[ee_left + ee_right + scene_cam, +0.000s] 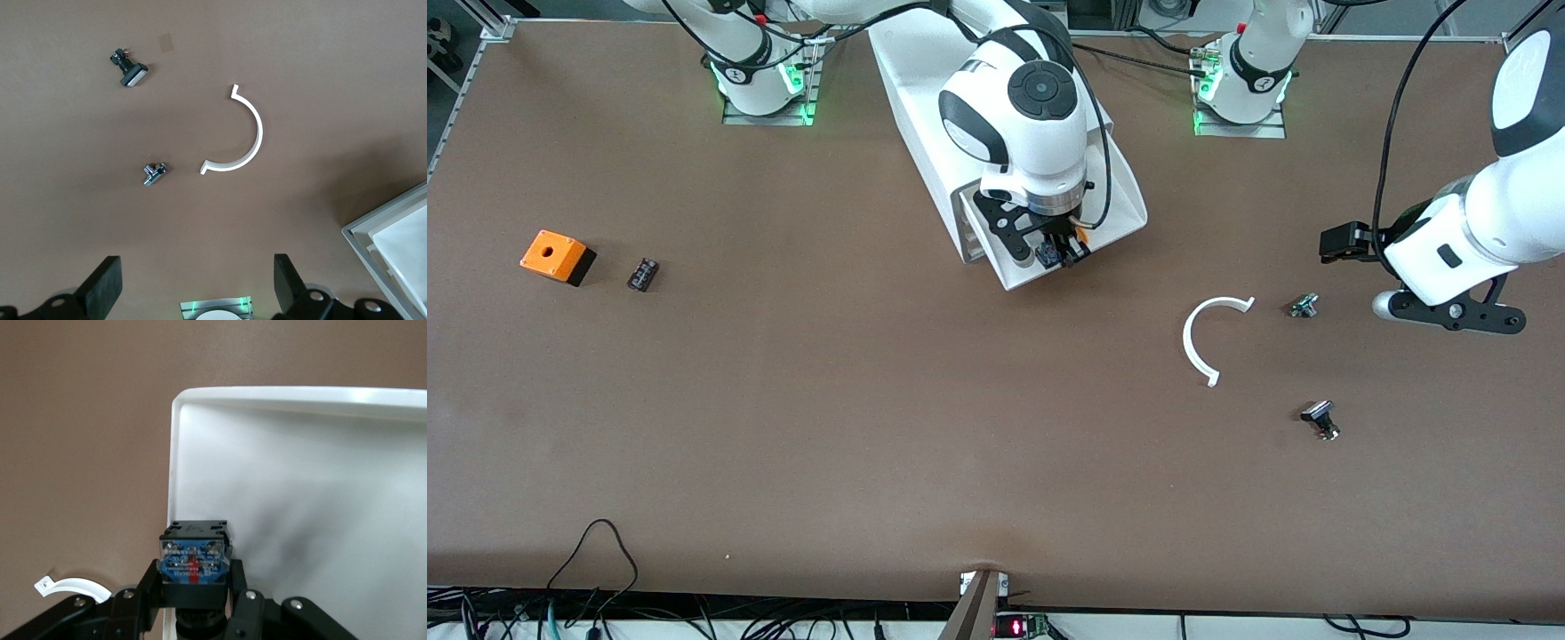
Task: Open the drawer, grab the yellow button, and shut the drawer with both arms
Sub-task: 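Carry the button with the right gripper while the left gripper nears the drawer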
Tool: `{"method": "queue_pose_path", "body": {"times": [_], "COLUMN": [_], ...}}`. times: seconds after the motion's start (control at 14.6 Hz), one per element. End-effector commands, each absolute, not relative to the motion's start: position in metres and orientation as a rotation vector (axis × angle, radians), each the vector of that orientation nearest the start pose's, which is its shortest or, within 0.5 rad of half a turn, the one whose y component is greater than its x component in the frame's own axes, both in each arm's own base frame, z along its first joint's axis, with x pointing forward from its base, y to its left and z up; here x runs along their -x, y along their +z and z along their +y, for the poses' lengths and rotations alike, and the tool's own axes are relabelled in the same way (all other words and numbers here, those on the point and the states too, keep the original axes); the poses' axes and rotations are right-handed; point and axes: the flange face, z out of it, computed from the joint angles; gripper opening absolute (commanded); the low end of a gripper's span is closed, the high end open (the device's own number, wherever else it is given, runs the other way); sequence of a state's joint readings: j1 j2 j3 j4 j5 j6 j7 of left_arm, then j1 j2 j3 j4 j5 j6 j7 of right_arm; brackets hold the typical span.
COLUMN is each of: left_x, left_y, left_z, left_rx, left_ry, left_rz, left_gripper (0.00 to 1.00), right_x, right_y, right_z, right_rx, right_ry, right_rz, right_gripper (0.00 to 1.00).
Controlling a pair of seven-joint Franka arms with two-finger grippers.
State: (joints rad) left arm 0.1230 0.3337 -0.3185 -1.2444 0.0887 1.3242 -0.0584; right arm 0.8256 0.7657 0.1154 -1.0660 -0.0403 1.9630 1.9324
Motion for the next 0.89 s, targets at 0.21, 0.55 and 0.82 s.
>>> {"method": "queue_pose_path", "body": {"times": [0.21,0.55,0.82], "left_x": [-0.615,-0.614,-0.606], "left_y": [0.576,0.576,0.577], "left_z": [-0.09,-0.094,-0.129], "left_rx": [3.083,3.08,3.057], "left_ry": [0.354,0.358,0.349], "left_rz": [0.131,0.105,-0.064], "left_gripper": [1.0,1.0,1.0], "right_x": [-0.481,-0.49,-0.513], "right_y": [0.41,0.459,0.49], "right_z": [0.603,0.577,0.537], "right_rx": [2.617,2.646,2.748], "right_ry": [0.003,-0.006,-0.008], "right_rz": [1.457,1.389,1.238], "right_gripper": [0.0,0.0,0.0]}}
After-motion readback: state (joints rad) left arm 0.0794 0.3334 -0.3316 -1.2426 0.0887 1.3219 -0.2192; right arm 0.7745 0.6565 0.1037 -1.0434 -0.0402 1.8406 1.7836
